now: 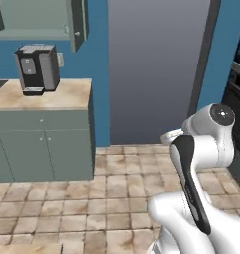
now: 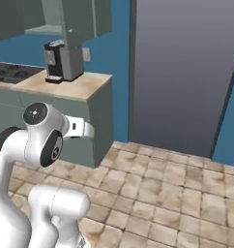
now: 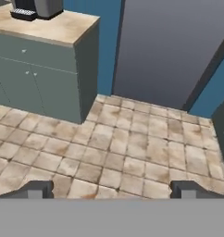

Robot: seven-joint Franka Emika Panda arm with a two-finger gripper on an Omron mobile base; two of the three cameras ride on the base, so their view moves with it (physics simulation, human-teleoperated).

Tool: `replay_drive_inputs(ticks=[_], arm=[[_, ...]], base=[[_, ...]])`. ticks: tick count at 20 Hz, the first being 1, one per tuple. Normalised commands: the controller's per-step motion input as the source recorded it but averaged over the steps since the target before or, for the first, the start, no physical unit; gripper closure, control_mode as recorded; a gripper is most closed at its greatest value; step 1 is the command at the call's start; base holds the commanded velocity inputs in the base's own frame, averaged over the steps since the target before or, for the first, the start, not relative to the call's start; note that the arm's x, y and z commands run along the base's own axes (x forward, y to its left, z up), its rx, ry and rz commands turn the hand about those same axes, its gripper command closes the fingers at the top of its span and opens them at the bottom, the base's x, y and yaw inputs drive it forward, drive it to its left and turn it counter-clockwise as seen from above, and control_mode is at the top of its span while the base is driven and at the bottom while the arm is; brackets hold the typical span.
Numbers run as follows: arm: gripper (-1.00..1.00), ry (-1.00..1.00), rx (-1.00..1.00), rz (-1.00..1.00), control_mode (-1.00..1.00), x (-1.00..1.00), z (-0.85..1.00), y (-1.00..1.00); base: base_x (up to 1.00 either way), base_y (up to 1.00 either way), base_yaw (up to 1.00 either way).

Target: Retrieve the tupperware and aluminum foil from the cabinet and place them on the dining counter near the plate with bell pepper and kebab skewer to prepare for storing leftovers.

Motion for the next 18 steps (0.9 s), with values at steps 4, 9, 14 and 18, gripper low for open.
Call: replay_drive_inputs(ticks=[4, 9, 14, 18], arm=[[-1.00, 0.00, 0.00, 0.00, 1.00, 0.00, 0.00, 0.00], [-1.00, 0.00, 0.00, 0.00, 1.00, 0.00, 0.00, 0.00], [-1.00, 0.00, 0.00, 0.00, 1.00, 0.00, 0.00, 0.00], [-1.00, 0.00, 0.00, 0.00, 1.00, 0.00, 0.00, 0.00]], base=[[1.00, 0.38, 0.40], [1.00, 0.35, 0.42], [1.00, 0.53, 0.37], [1.00, 0.58, 0.14]])
